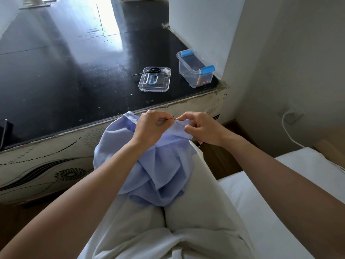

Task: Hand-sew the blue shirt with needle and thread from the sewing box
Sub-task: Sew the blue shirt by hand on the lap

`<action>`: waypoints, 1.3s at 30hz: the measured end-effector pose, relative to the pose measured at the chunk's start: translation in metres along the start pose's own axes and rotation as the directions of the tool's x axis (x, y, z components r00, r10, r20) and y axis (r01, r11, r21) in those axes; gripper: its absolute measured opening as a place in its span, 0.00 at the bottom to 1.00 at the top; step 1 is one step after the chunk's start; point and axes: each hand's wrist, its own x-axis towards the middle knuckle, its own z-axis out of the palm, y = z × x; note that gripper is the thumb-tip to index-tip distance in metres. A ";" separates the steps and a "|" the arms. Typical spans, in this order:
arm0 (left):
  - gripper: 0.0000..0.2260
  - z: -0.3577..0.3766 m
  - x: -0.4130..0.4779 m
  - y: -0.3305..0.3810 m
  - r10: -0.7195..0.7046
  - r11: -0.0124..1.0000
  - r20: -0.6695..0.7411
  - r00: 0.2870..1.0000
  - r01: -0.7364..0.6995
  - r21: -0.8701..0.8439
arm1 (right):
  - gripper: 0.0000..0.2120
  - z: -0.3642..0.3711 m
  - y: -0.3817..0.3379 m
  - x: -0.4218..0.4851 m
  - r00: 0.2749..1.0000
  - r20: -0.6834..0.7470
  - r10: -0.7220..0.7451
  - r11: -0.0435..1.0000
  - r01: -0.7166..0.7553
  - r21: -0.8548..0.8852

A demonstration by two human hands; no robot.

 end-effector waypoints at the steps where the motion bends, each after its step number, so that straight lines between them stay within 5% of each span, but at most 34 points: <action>1: 0.06 0.000 0.000 0.000 0.007 1.000 -0.005 1.000 -0.007 0.023 | 0.10 0.000 0.000 0.000 1.000 -0.005 0.002 1.000 -0.002 -0.006; 16: 0.06 -0.003 0.001 0.004 -0.009 0.997 -0.065 0.998 0.014 0.076 | 0.04 0.005 0.004 0.006 0.998 -0.062 0.020 0.996 -0.015 0.088; 27: 0.07 -0.007 0.001 0.006 -0.182 0.948 0.199 0.963 0.225 -0.225 | 0.08 -0.009 0.010 -0.002 1.000 0.003 0.029 0.954 -0.028 0.299; 39: 0.04 -0.014 -0.004 0.009 -0.225 0.855 0.361 0.905 0.361 -0.372 | 0.12 -0.006 0.013 -0.006 0.995 0.084 0.046 0.931 -0.073 0.357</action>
